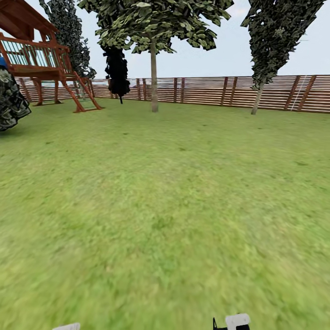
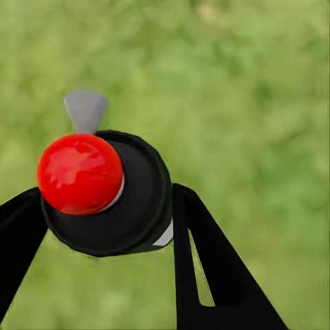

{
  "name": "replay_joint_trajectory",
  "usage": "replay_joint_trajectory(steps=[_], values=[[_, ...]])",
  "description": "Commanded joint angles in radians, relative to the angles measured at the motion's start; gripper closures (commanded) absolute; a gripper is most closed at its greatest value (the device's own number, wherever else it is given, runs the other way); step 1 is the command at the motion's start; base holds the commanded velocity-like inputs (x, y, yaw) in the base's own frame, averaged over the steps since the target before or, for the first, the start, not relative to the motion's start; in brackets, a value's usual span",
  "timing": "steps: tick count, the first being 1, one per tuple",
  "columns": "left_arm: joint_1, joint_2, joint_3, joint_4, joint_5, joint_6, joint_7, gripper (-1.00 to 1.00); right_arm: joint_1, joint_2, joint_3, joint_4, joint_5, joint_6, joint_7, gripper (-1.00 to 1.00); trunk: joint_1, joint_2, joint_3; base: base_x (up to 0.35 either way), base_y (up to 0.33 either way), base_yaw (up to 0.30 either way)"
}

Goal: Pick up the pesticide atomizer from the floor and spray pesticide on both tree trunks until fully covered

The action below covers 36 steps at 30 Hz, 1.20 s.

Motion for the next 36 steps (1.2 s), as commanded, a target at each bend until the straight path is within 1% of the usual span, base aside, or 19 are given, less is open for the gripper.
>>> replay_joint_trajectory(steps=[1,36], values=[[0.0,0.0,0.0,0.0,0.001,0.0,0.0,1.0,0.0,0.0,0.0,0.0,0.0,0.0,0.0,-1.0,0.0,0.0,0.0,0.338,0.08,0.0],[0.0,-0.002,-0.001,0.0,0.0,0.0,0.0,1.0,0.0,0.0,0.0,0.0,0.0,0.0,0.0,-1.0,0.0,0.0,0.0,0.338,0.079,0.0]])
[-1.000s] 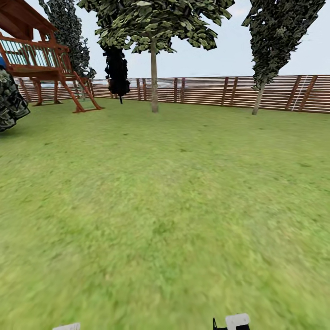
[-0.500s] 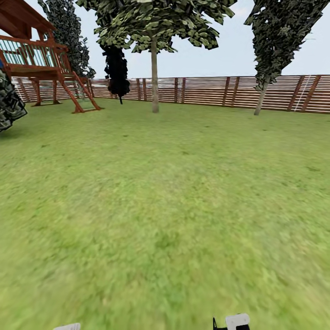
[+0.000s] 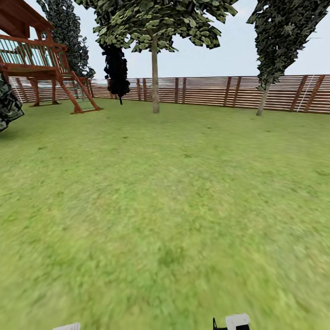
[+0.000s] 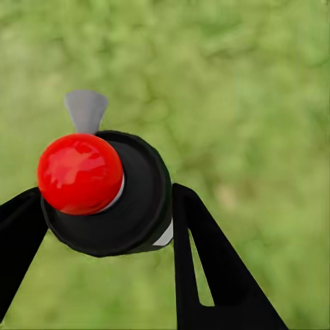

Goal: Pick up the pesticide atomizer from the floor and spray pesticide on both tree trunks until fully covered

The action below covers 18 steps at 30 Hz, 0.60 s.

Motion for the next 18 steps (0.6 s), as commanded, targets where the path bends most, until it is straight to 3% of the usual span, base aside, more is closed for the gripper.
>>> replay_joint_trajectory(steps=[1,18], values=[[0.0,0.0,0.0,0.0,0.0,0.0,0.0,1.0,0.0,0.0,0.0,0.0,0.0,0.0,0.0,-1.0,0.0,0.0,0.0,0.338,0.079,0.0],[0.0,0.0,0.0,0.0,0.0,0.0,0.0,1.0,0.0,0.0,0.0,0.0,0.0,0.0,0.0,-1.0,0.0,0.0,0.0,0.338,0.079,0.0]])
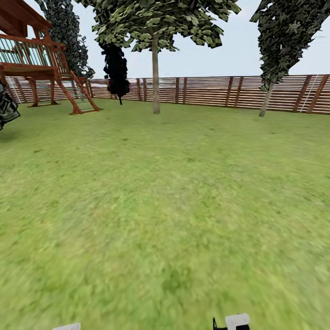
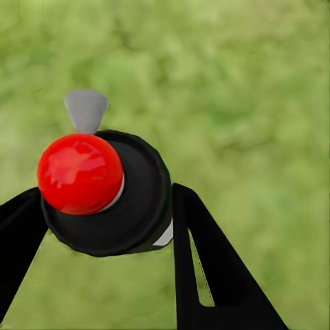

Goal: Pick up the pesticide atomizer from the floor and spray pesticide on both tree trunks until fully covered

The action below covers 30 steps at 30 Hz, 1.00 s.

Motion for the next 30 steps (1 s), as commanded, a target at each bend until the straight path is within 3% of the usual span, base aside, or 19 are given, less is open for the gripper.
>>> replay_joint_trajectory(steps=[1,30], values=[[0.0,0.0,0.0,0.0,0.0,0.0,0.0,1.0,0.0,0.0,0.0,0.0,0.0,0.0,0.0,-1.0,0.0,0.0,0.0,0.338,0.079,0.0],[0.0,0.0,0.0,0.0,0.0,0.0,0.0,1.0,0.0,0.0,0.0,0.0,0.0,0.0,0.0,-1.0,0.0,0.0,0.0,0.338,0.079,0.0]])
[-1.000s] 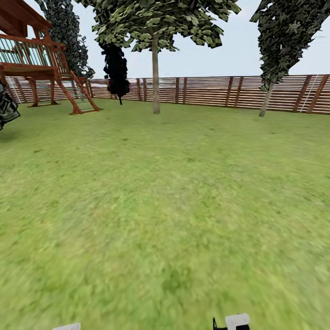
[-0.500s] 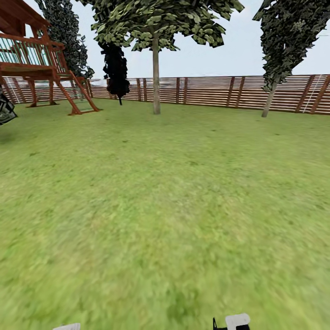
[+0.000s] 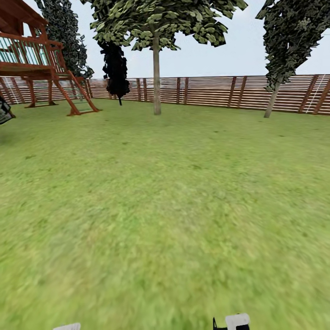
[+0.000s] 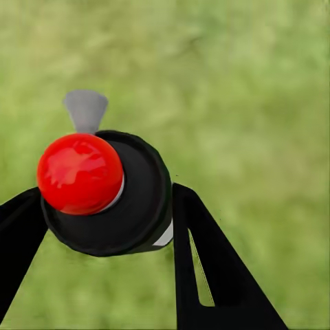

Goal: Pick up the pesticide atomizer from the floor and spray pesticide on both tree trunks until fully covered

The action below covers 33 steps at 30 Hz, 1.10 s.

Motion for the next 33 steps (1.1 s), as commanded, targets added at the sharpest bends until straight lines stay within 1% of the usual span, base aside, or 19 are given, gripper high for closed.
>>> replay_joint_trajectory(steps=[1,33], values=[[0.0,0.0,0.0,0.0,0.0,0.0,0.0,1.0,0.0,0.0,0.0,0.0,0.0,0.0,0.0,-1.0,0.0,0.0,0.0,0.338,0.079,0.0],[0.0,-0.001,0.0,0.0,0.0,0.0,0.0,1.0,0.0,0.0,0.0,0.0,0.0,0.0,0.0,-1.0,0.0,0.0,0.0,0.338,0.079,0.0]])
